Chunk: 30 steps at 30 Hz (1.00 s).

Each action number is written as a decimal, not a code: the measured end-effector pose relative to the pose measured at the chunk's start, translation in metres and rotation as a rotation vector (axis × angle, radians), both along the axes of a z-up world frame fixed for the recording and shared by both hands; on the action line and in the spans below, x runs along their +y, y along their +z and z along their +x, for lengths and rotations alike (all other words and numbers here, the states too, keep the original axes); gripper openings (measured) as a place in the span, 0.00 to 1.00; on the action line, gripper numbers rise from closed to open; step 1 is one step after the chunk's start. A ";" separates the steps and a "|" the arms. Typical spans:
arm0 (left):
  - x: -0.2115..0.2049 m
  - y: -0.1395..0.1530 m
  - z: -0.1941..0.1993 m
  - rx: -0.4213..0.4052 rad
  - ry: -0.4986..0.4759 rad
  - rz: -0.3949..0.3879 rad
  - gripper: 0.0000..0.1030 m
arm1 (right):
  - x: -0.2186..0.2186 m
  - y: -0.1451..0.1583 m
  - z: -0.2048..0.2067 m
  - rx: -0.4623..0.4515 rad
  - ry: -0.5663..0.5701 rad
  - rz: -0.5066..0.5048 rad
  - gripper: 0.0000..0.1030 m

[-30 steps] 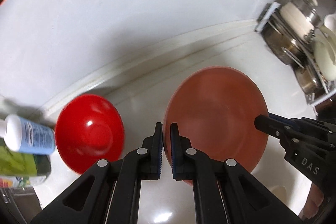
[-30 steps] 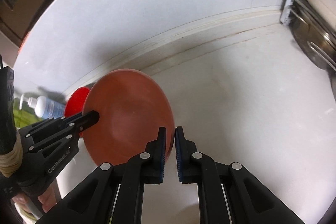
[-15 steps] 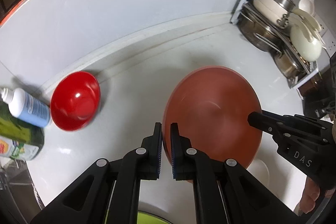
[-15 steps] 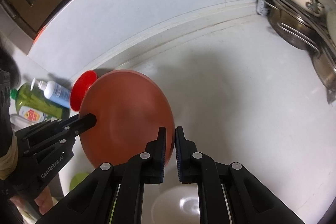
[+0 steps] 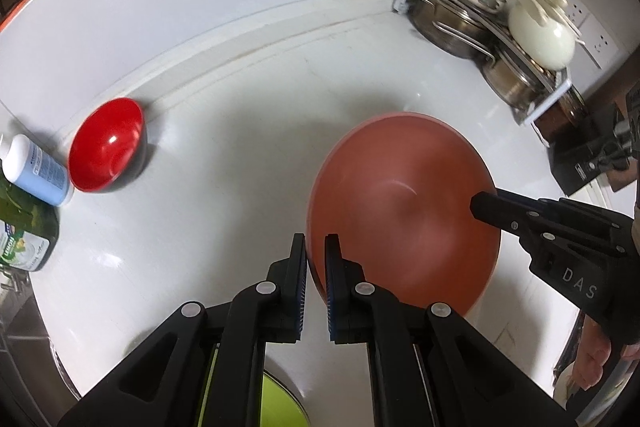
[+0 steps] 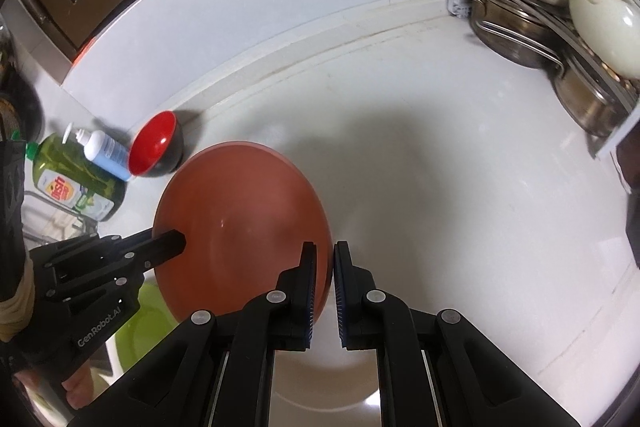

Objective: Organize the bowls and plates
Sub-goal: 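Lift the pink bowl with both tools and carry it over the white bowl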

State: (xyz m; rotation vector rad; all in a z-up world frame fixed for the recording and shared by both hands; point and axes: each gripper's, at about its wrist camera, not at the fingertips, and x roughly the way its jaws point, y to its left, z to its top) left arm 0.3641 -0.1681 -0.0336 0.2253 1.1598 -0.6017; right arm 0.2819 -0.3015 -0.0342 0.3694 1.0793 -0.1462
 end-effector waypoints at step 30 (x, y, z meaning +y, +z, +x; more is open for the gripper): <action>-0.016 -0.055 -0.057 0.147 -0.020 0.065 0.10 | -0.014 -0.052 -0.056 0.130 0.009 0.048 0.10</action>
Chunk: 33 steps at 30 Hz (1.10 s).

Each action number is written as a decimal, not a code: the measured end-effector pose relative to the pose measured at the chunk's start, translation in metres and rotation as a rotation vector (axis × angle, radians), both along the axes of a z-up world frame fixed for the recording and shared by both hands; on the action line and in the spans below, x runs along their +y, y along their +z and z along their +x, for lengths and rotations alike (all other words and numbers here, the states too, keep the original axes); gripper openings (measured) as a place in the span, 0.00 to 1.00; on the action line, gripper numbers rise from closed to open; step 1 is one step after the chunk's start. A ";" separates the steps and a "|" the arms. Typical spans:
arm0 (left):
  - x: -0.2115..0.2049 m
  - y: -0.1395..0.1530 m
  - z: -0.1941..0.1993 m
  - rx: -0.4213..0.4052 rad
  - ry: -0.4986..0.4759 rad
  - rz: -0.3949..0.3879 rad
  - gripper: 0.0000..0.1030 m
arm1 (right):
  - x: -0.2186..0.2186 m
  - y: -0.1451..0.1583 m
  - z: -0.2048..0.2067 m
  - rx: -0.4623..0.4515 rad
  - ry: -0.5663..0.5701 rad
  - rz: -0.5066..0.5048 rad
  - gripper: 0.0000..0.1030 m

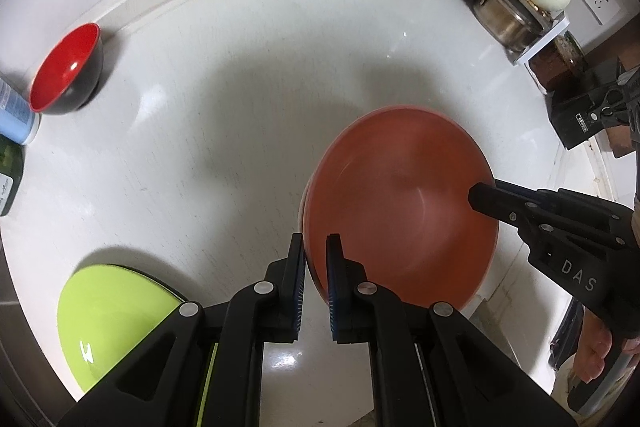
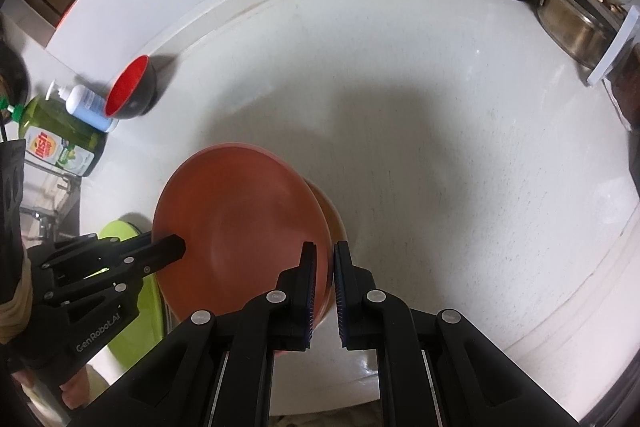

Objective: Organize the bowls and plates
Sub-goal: 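Lift the pink bowl with both tools and carry it over the white bowl, then lower the pink bowl into the white bowl and open both tools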

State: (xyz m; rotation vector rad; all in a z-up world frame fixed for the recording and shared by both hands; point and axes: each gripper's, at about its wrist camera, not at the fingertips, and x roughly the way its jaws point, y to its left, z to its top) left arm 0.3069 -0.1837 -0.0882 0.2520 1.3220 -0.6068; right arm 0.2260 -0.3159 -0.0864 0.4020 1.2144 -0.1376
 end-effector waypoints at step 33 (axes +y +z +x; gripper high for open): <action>0.009 -0.005 0.000 -0.043 0.064 0.000 0.40 | 0.014 -0.003 0.002 -0.004 0.074 -0.098 0.27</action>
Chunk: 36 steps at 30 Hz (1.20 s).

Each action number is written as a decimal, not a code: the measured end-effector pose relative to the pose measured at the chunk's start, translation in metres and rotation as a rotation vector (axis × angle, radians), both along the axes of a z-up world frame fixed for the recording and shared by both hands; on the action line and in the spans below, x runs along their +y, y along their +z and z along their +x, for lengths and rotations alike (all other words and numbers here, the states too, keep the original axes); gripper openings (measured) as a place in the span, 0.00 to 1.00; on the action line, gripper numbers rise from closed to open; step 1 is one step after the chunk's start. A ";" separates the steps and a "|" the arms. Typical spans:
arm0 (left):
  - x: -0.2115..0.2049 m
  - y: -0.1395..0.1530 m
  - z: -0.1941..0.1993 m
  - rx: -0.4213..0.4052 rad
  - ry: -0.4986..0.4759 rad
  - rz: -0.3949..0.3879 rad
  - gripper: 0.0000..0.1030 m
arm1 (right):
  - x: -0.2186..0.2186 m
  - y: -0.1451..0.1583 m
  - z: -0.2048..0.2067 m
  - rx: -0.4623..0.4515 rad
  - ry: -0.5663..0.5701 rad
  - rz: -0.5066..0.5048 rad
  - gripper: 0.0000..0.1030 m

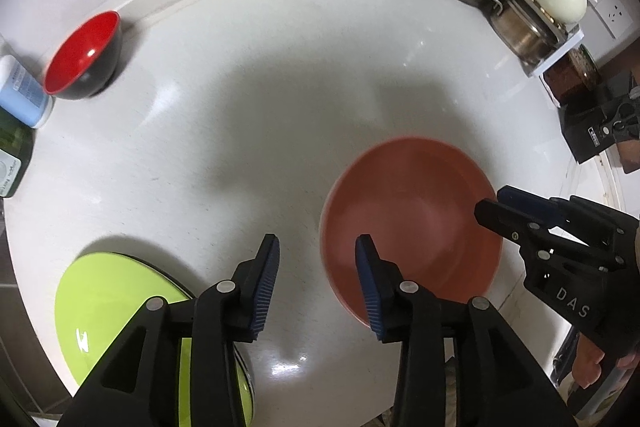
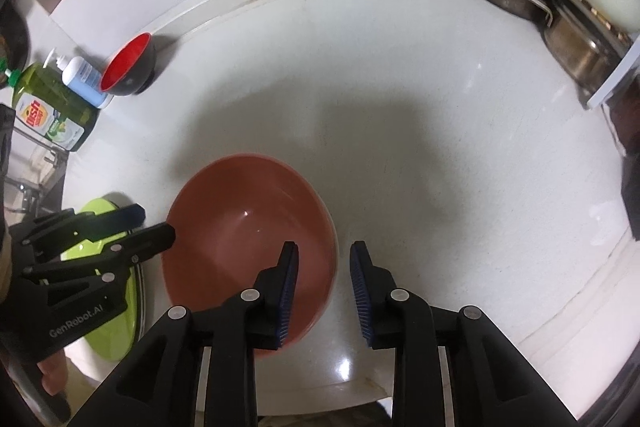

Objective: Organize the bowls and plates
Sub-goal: 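Lower the pink bowl into the white bowl and open both tools, then move both tools to the red-and-black bowl beside the soap bottles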

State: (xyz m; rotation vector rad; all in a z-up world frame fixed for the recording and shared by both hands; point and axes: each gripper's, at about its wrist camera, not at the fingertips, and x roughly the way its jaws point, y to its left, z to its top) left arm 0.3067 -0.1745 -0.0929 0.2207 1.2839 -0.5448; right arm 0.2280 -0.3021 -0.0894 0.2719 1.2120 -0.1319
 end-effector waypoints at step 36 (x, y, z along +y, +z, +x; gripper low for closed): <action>0.152 0.079 0.066 -0.290 0.270 0.016 0.82 | 0.118 0.083 0.099 -0.262 0.206 -0.089 0.51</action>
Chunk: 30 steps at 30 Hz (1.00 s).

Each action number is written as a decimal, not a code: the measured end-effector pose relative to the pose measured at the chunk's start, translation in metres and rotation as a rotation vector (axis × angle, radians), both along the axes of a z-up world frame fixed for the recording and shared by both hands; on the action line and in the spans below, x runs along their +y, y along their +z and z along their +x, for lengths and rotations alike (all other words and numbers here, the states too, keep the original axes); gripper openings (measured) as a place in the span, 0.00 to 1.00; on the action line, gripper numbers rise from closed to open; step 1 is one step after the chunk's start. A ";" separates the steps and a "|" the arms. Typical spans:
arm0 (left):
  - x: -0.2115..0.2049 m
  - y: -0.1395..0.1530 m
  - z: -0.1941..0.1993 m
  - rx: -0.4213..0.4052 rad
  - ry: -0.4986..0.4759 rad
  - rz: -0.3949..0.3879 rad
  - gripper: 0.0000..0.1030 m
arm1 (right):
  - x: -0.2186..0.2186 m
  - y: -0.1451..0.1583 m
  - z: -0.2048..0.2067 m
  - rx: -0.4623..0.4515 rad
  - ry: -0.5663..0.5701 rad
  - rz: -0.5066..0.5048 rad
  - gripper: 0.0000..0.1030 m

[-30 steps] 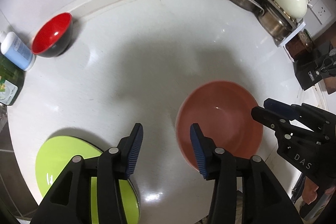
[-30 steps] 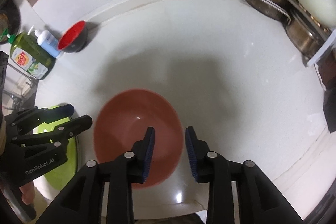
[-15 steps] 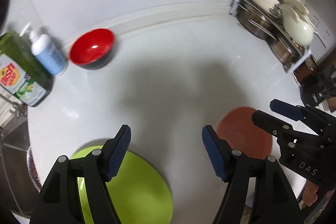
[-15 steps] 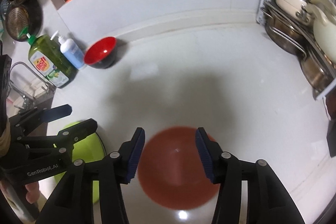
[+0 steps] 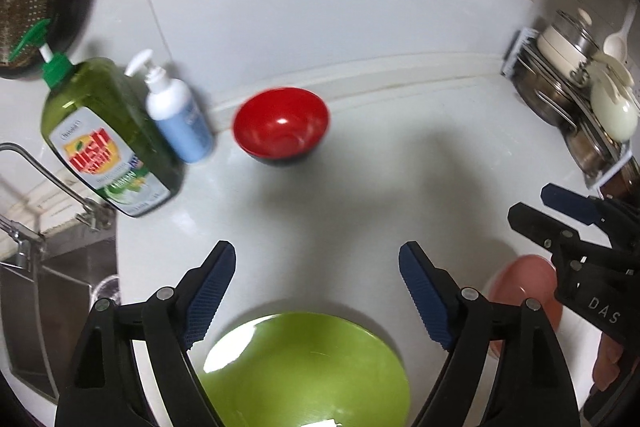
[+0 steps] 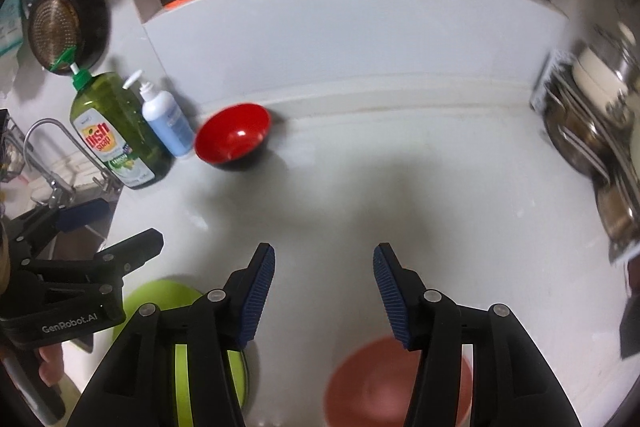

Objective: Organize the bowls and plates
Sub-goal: 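Move both tools to the red-and-black bowl beside the soap bottles, then lower both tools onto the red bowl rim and close them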

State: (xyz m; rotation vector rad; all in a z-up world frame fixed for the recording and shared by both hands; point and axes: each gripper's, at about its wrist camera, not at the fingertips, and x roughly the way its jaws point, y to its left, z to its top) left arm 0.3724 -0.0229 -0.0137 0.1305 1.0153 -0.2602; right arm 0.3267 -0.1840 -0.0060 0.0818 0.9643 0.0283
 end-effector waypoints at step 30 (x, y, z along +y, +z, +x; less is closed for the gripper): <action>0.055 -0.039 0.129 -0.014 0.168 0.061 0.81 | 0.052 -0.035 0.136 0.039 0.095 0.043 0.51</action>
